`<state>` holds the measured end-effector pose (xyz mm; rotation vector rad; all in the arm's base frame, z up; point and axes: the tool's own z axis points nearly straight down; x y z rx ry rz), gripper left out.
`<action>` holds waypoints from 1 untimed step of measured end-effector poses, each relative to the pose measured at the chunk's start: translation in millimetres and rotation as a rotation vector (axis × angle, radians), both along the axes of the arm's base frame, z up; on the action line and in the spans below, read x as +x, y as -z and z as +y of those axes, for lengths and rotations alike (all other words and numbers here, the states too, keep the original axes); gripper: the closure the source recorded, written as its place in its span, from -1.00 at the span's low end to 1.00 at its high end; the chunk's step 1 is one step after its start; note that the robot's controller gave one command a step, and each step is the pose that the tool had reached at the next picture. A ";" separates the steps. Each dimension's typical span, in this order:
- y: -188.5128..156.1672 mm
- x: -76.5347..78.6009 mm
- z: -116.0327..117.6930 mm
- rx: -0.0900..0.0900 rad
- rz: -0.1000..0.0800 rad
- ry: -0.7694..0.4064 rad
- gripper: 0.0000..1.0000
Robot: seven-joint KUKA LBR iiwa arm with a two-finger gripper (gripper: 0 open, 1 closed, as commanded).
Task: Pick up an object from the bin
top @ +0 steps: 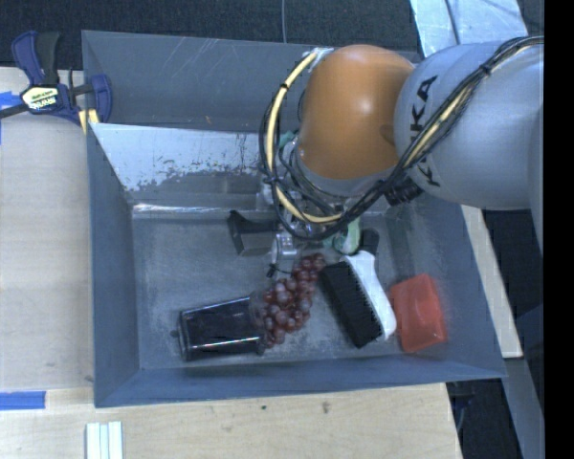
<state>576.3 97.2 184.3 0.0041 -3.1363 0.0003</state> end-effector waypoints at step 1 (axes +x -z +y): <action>-4.9 1.6 -0.4 0.001 -0.008 0.002 -1.00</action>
Offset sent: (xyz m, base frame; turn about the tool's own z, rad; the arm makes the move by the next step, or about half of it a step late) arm 0.0447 -0.0280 -0.0856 0.1199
